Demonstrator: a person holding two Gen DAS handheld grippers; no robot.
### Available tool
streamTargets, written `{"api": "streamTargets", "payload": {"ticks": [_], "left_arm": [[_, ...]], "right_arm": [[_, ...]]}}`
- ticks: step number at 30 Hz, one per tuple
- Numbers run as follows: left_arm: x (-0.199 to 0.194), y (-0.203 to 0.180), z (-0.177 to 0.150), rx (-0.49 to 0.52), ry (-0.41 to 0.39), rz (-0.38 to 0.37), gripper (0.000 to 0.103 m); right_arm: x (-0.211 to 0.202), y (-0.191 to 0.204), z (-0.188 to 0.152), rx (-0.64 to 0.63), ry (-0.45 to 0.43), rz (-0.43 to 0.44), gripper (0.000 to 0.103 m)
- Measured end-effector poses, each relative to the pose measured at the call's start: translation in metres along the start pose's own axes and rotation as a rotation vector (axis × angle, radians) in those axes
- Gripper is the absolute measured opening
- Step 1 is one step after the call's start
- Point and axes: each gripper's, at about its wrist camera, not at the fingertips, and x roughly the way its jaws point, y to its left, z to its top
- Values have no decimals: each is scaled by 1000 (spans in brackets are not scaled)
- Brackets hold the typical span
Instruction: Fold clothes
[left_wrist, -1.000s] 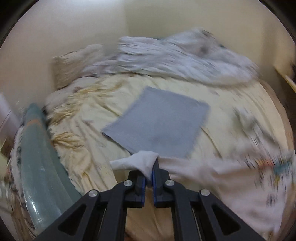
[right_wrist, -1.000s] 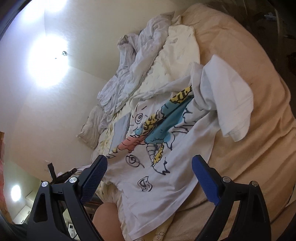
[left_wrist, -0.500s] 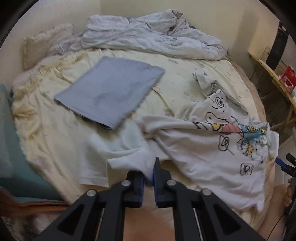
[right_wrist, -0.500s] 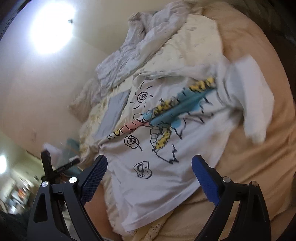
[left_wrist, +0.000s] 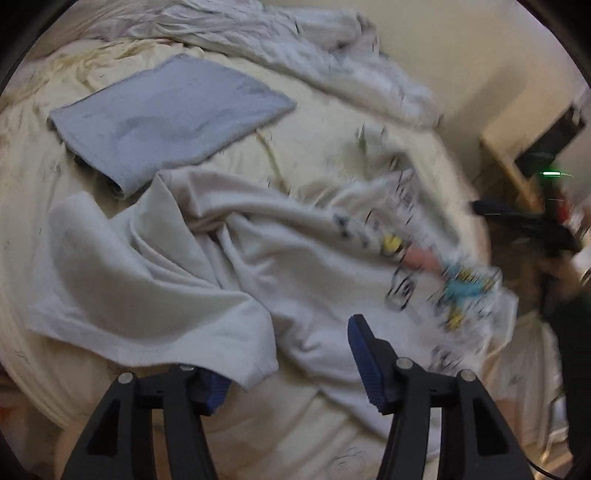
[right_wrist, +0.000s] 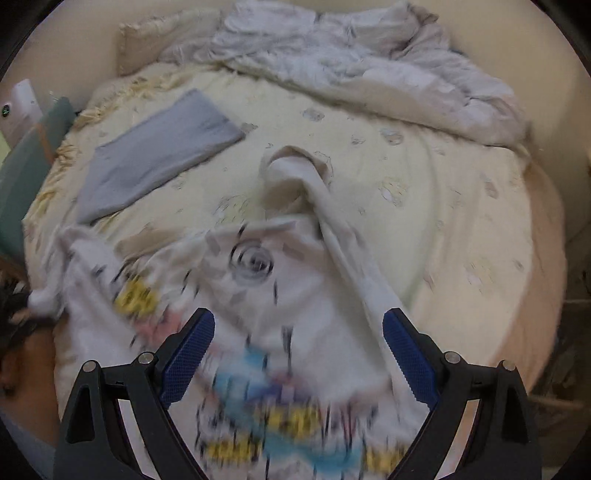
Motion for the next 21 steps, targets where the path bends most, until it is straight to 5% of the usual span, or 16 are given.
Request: {"api": "streamTargets", "payload": {"ticks": [5, 10, 11, 13, 21], "left_arm": [[1, 6, 1, -34, -18, -22, 59], [6, 15, 6, -82, -6, -57, 59], [7, 18, 7, -94, -3, -64, 59], [8, 22, 8, -119, -2, -81, 59], [10, 29, 7, -165, -4, -105, 59]], "right_arm": [[71, 8, 43, -43, 102, -72, 91], [134, 4, 41, 11, 285, -36, 51], [134, 5, 38, 5, 278, -41, 48], [123, 11, 35, -16, 236, -39, 23], [13, 15, 27, -28, -21, -76, 14]]}}
